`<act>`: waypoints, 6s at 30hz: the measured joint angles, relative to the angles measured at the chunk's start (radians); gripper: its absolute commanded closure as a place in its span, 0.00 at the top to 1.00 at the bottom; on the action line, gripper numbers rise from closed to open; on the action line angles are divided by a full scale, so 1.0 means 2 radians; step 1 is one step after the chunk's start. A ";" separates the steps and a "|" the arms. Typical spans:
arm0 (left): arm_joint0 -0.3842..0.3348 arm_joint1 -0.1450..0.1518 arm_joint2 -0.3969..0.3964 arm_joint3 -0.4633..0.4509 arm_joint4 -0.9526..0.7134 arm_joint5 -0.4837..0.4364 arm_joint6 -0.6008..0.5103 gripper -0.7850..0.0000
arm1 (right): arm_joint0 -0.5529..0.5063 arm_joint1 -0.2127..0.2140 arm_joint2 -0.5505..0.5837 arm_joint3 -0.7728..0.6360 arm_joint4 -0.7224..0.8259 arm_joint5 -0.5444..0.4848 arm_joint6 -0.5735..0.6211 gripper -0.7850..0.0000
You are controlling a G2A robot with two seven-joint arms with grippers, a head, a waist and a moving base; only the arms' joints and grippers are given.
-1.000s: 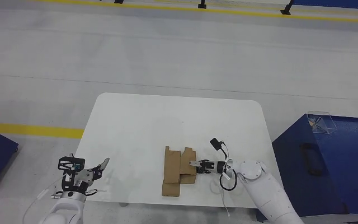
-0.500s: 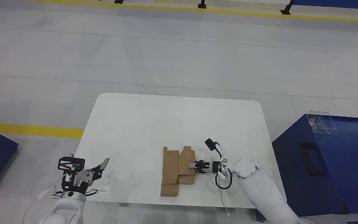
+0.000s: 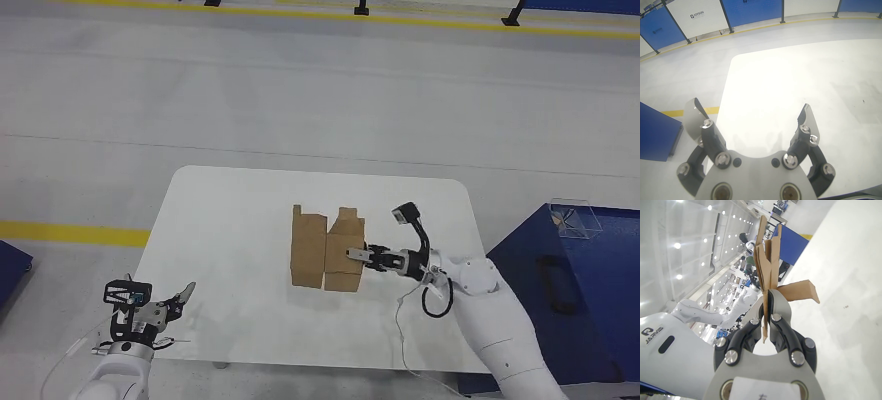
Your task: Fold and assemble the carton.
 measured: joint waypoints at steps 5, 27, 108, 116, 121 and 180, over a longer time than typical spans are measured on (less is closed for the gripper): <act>0.000 0.000 0.000 0.000 0.000 0.000 0.000 1.00 | -0.065 0.017 0.078 -0.183 0.010 0.058 -0.006 0.00; 0.000 0.000 0.000 0.000 0.000 0.000 0.000 1.00 | -0.112 0.027 0.122 -0.282 0.039 0.082 0.025 0.00; 0.000 0.000 0.000 0.000 0.000 0.000 0.000 1.00 | -0.139 -0.004 0.137 -0.226 0.238 0.008 0.024 0.00; 0.000 0.000 0.000 0.000 0.000 0.000 0.000 1.00 | -0.123 0.008 0.209 -0.310 0.074 -0.050 -0.034 0.00; 0.000 0.000 0.000 0.000 0.000 0.000 0.000 1.00 | -0.122 0.024 0.286 -0.349 -0.105 -0.134 -0.118 0.00; 0.000 0.000 0.000 0.000 0.000 0.000 0.000 1.00 | -0.249 0.188 0.137 -0.366 -0.067 -0.198 -0.318 0.00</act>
